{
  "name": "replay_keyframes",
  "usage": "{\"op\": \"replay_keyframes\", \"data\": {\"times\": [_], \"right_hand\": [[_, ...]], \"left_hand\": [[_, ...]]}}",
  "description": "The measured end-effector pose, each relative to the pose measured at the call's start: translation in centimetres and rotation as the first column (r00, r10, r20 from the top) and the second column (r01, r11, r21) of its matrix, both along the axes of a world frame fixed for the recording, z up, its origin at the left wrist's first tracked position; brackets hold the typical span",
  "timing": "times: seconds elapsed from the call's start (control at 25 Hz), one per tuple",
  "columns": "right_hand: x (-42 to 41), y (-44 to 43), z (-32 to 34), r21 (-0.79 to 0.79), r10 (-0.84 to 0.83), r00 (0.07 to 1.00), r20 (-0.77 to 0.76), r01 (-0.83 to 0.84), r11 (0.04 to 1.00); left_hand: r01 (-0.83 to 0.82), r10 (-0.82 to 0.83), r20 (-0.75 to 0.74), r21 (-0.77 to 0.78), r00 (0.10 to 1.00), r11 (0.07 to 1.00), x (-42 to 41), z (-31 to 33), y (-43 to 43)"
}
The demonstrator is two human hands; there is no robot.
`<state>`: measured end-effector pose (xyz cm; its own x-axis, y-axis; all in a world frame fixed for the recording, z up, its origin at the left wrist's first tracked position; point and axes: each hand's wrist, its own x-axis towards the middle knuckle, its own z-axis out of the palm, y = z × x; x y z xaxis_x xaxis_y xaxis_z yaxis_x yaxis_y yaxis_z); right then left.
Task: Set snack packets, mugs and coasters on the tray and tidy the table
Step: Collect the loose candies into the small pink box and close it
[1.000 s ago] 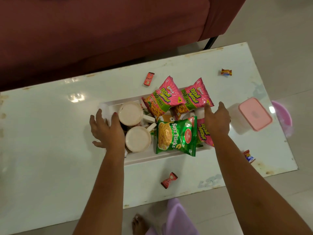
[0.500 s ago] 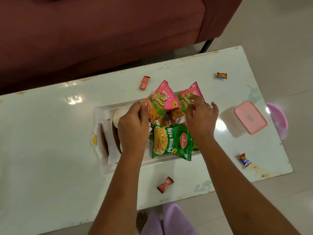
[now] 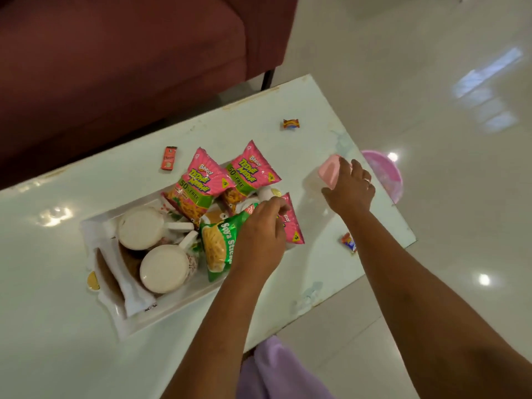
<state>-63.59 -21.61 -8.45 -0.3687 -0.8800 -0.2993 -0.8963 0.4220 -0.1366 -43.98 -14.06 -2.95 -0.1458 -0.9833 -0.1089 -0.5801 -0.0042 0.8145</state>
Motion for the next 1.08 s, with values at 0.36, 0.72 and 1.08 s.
{"op": "replay_keyframes", "data": {"times": [0.36, 0.72, 1.08], "right_hand": [[-3.5, -2.7, -2.4, 0.012, 0.084, 0.996, 0.025, -0.084, 0.996], [-4.9, -5.0, 1.3, 0.069, -0.061, 0.611, 0.789, 0.010, 0.998], [-5.4, -5.7, 0.4, 0.168, -0.168, 0.420, 0.892, 0.039, 0.985]], "left_hand": [[-0.047, 0.076, -0.156, 0.180, 0.985, 0.983, -6.7, -2.5, -2.6], [-0.165, 0.680, -0.513, 0.722, 0.523, 0.672, -11.5, -3.9, -8.7], [-0.246, 0.763, -0.527, 0.737, 0.374, 0.629, -14.0, -5.6, -10.3]]}}
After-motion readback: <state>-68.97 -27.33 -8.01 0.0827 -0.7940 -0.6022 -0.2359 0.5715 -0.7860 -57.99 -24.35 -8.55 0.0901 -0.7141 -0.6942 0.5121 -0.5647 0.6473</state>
